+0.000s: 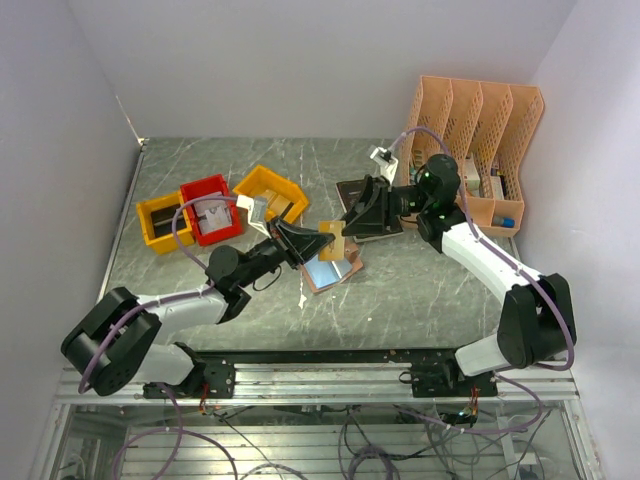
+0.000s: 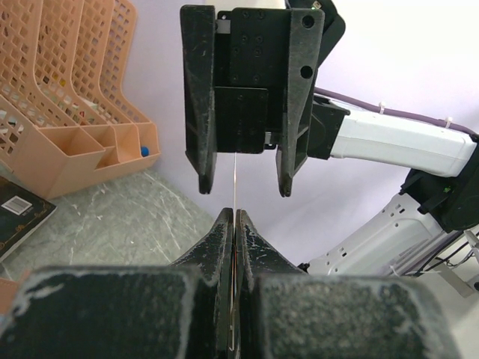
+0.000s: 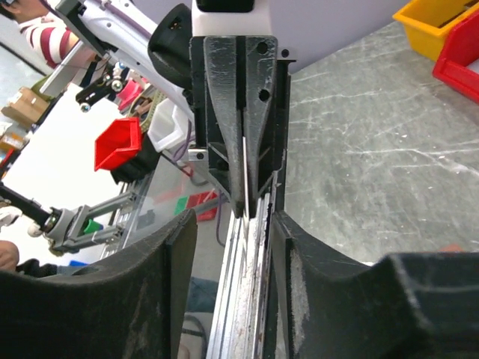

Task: Put the credit cards into the card holder
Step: Insert the credit card into the card holder.

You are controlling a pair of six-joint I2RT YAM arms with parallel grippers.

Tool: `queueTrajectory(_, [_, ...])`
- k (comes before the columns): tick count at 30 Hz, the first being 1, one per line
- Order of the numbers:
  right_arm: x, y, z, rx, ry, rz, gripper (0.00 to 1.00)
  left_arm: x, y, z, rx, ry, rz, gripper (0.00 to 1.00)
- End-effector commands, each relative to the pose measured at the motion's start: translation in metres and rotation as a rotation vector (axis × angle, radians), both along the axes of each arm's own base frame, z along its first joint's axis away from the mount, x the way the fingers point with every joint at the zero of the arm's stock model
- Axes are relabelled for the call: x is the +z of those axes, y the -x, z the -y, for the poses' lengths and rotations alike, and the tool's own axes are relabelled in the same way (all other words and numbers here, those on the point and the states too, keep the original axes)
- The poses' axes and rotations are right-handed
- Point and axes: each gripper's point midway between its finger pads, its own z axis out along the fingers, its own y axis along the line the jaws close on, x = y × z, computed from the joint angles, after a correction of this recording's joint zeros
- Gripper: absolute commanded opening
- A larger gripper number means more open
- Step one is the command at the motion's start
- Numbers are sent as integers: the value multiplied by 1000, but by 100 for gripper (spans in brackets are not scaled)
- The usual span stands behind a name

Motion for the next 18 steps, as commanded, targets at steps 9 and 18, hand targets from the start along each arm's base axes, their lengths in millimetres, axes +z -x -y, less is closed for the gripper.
queueTrajectory(9, [2,5,-8,45,-4,23,14,19,1,2,-2,31,70,7])
queueTrajectory(18, [-12,-9,-8,-6,28,25,0,0,-5,-7,67,-36,0,43])
